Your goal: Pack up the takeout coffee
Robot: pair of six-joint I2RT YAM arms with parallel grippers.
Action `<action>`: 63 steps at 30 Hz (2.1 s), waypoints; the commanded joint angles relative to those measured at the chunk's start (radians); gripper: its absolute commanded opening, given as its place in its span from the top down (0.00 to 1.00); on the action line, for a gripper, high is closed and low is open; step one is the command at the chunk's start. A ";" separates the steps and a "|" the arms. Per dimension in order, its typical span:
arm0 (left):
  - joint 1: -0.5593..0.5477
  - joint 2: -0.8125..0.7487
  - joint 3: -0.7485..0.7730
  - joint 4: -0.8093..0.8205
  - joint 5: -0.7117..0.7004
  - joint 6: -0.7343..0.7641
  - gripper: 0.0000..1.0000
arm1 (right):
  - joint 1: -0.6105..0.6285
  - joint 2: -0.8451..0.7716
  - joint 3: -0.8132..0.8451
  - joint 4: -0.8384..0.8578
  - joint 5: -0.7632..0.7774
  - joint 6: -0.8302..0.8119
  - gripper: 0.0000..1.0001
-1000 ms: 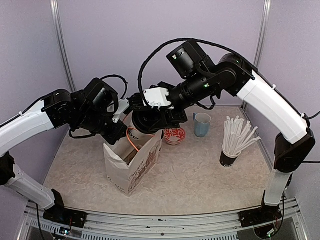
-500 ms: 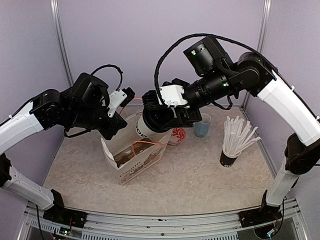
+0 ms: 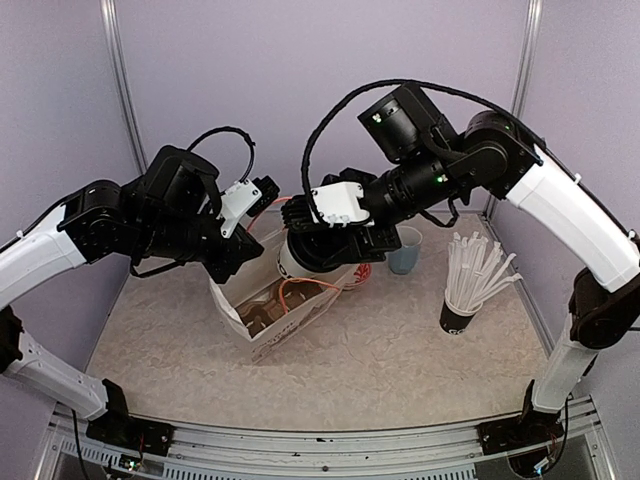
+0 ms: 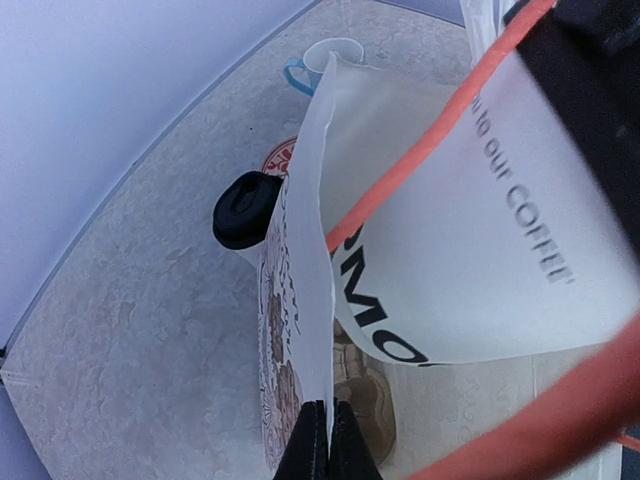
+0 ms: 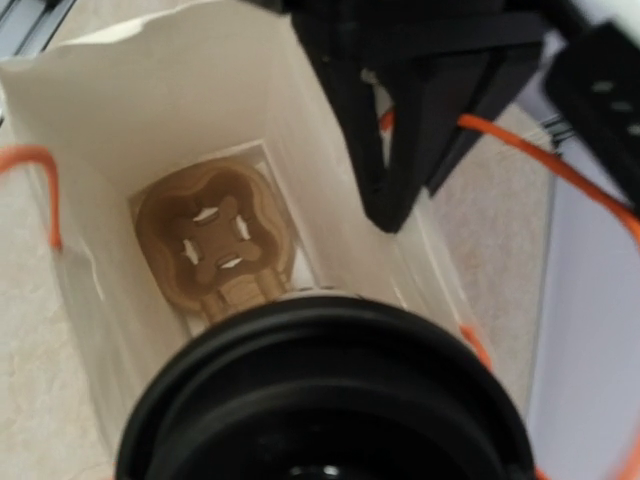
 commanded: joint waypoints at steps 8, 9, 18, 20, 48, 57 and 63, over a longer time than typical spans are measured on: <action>-0.046 0.060 0.066 0.035 0.018 0.018 1.00 | 0.028 -0.027 -0.166 0.068 0.076 -0.046 0.48; -0.047 0.060 0.066 0.037 0.019 0.022 1.00 | 0.030 -0.032 -0.177 0.069 0.081 -0.049 0.48; -0.044 0.078 0.072 0.051 0.021 0.041 0.95 | 0.062 -0.069 -0.283 0.071 0.115 -0.066 0.50; -0.045 0.087 0.082 0.041 0.017 0.032 0.87 | 0.072 -0.076 -0.295 0.065 0.117 -0.064 0.50; 0.233 0.046 -0.261 0.300 0.125 -0.246 0.43 | 0.203 -0.270 -0.691 0.266 0.230 -0.150 0.52; 0.229 0.100 -0.289 0.411 0.260 -0.218 0.42 | 0.213 -0.286 -0.731 0.283 0.282 -0.171 0.51; 0.287 0.138 -0.320 0.437 0.263 -0.262 0.40 | 0.217 -0.300 -0.764 0.399 0.365 -0.171 0.51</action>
